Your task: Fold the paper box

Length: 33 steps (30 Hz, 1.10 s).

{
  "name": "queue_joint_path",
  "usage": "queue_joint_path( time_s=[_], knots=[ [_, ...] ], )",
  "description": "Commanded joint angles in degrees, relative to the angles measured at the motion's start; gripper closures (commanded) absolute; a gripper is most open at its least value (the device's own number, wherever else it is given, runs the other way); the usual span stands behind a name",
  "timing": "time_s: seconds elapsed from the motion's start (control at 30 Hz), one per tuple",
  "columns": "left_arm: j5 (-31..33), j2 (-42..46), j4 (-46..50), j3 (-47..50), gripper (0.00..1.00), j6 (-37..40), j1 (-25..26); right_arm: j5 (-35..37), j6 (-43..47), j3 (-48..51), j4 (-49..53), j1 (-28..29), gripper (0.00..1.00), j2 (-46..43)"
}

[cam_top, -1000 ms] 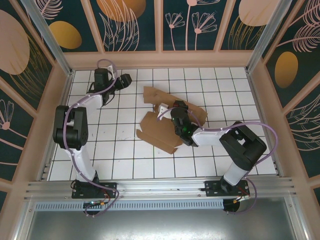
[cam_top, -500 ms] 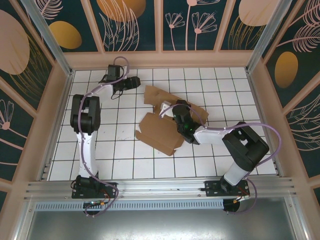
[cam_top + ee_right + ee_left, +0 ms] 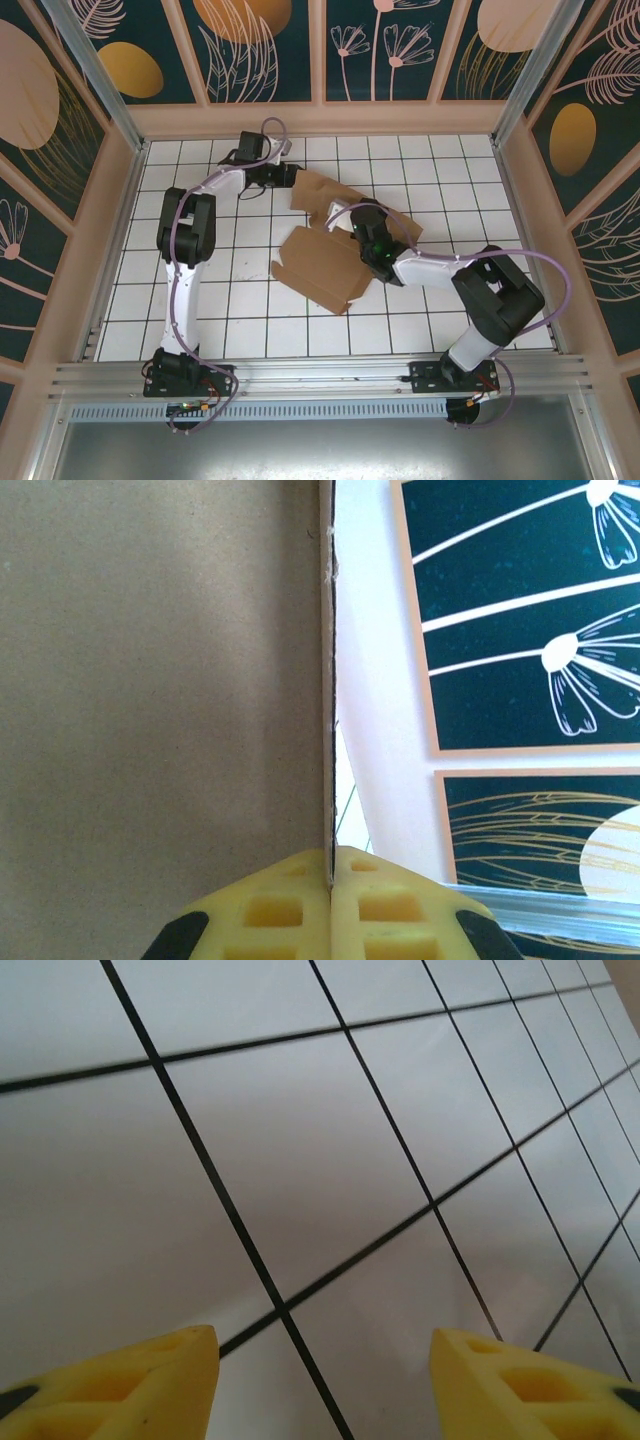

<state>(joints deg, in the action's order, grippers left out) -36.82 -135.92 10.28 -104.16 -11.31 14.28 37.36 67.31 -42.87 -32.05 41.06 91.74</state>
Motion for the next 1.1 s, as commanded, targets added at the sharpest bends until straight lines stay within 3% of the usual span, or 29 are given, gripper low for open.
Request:
queue_joint_path(
  time_s=[0.0,0.57,1.07],
  knots=[
    [-4.35,1.99,0.71,1.27,0.45,1.97,1.2,-0.72,-2.27,-1.98,1.33,-1.17,1.0,-2.52],
    [-3.02,13.84,-14.1,19.56,0.5,-4.54,3.21,0.46,-2.78,-2.31,2.61,-2.03,1.0,-2.1],
    [-10.1,18.28,-24.66,29.48,0.49,-3.65,5.85,0.78,-4.36,-3.0,3.45,-2.12,1.0,-0.93]
  ],
)
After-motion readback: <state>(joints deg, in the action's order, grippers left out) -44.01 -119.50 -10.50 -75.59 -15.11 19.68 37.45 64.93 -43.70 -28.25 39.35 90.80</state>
